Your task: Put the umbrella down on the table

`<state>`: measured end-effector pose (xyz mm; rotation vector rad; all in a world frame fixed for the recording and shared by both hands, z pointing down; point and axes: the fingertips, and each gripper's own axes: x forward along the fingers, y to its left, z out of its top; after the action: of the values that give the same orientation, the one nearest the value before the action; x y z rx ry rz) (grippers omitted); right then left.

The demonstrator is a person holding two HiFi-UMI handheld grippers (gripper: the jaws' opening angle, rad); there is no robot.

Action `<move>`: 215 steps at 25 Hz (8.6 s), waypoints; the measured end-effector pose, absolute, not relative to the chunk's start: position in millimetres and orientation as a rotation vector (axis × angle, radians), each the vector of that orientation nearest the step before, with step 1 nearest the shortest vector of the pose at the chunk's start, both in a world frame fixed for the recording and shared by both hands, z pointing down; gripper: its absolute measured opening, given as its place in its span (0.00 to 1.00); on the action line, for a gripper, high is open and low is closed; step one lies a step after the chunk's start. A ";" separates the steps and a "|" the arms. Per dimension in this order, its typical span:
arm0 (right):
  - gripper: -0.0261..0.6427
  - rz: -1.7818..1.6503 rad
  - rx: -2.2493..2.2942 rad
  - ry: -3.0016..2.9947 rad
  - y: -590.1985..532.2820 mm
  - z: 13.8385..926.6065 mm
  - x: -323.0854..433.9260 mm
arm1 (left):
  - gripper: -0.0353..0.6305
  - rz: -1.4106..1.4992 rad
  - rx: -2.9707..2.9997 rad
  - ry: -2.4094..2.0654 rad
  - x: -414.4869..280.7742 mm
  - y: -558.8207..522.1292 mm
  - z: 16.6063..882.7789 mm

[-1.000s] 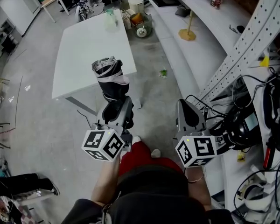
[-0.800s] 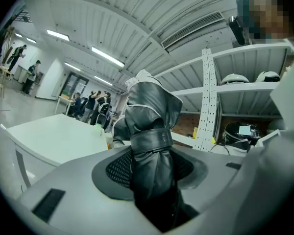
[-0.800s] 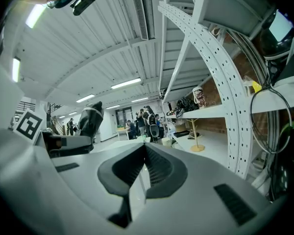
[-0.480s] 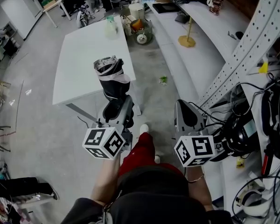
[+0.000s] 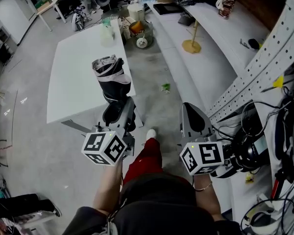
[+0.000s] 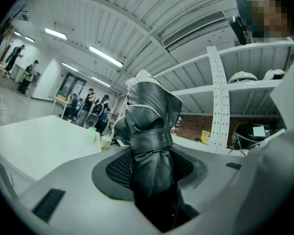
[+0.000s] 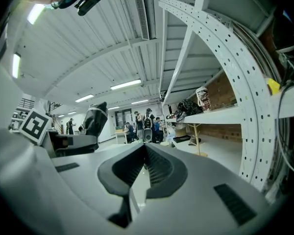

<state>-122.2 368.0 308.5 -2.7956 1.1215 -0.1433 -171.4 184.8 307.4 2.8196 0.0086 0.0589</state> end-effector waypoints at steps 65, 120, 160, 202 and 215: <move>0.07 -0.257 -2.315 1.957 -36.7 299.4 242.2 | 0.35 -0.039 2.650 -0.781 105.5 -125.7 312.6; 0.07 -0.389 -1.587 2.724 -187.5 337.7 177.8 | 0.35 0.064 2.101 -1.686 -14.3 -157.8 358.8; 0.07 -0.644 -1.570 2.938 -291.1 446.7 78.1 | 0.35 0.344 1.901 -1.464 -41.1 -269.1 509.8; 0.07 -0.737 -1.651 2.938 -330.2 484.4 80.6 | 0.38 0.590 1.894 -1.412 -5.9 -352.5 545.8; 0.07 -0.639 -1.714 2.873 -325.2 452.7 89.3 | 0.48 0.481 2.007 -1.587 -11.2 -358.8 510.9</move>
<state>89.3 -325.2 452.7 -1.7138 2.8731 -0.6388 -11.2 -358.8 510.9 2.0067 -1.5870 0.4809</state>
